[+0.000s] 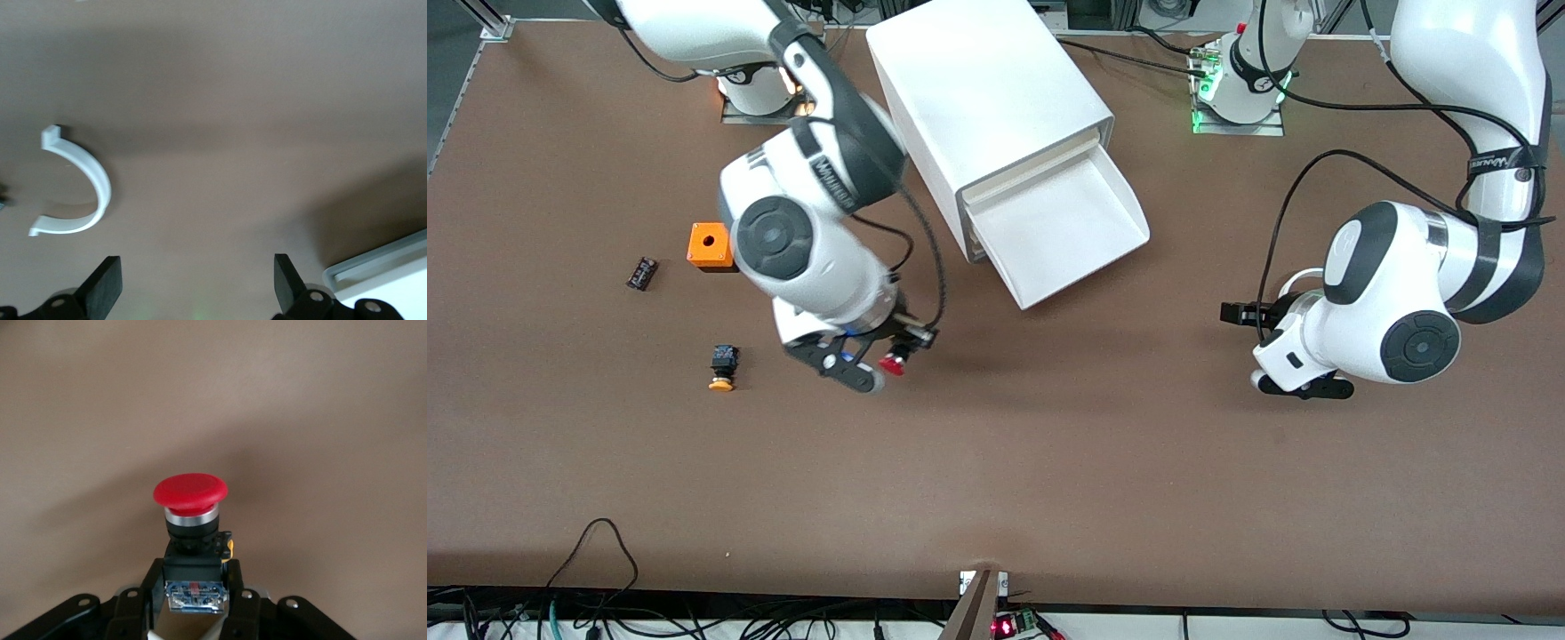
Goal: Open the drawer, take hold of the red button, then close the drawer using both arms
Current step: 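Lift the red button out with the right gripper while the left gripper approaches, then push the drawer shut with the left gripper while the right gripper carries the button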
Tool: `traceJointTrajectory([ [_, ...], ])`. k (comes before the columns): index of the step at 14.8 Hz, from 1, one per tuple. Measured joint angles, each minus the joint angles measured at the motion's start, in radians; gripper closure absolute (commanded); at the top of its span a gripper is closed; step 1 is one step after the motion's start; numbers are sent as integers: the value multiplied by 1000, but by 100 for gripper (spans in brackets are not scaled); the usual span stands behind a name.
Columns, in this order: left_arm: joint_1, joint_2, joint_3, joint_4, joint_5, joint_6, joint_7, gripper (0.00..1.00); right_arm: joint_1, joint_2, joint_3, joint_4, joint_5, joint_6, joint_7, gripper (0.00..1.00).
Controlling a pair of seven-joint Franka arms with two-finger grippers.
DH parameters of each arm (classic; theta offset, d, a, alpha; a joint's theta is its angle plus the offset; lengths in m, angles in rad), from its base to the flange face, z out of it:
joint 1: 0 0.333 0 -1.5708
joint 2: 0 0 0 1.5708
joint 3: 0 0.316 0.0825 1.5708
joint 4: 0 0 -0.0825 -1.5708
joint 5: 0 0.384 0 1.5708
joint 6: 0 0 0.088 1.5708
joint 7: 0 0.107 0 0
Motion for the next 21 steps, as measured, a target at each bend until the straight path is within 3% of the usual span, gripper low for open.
traceJointTrajectory([
  [4,-39,22,-3,-71,-18,116,-128,0,-94,6,-2,-36,0,-25,-246,100],
  [11,-143,21,-23,-192,-32,261,-425,0,-232,17,-2,-200,5,9,-530,100],
  [21,-166,2,-115,-270,-95,344,-637,1,-269,-30,-10,-583,5,412,-667,100],
])
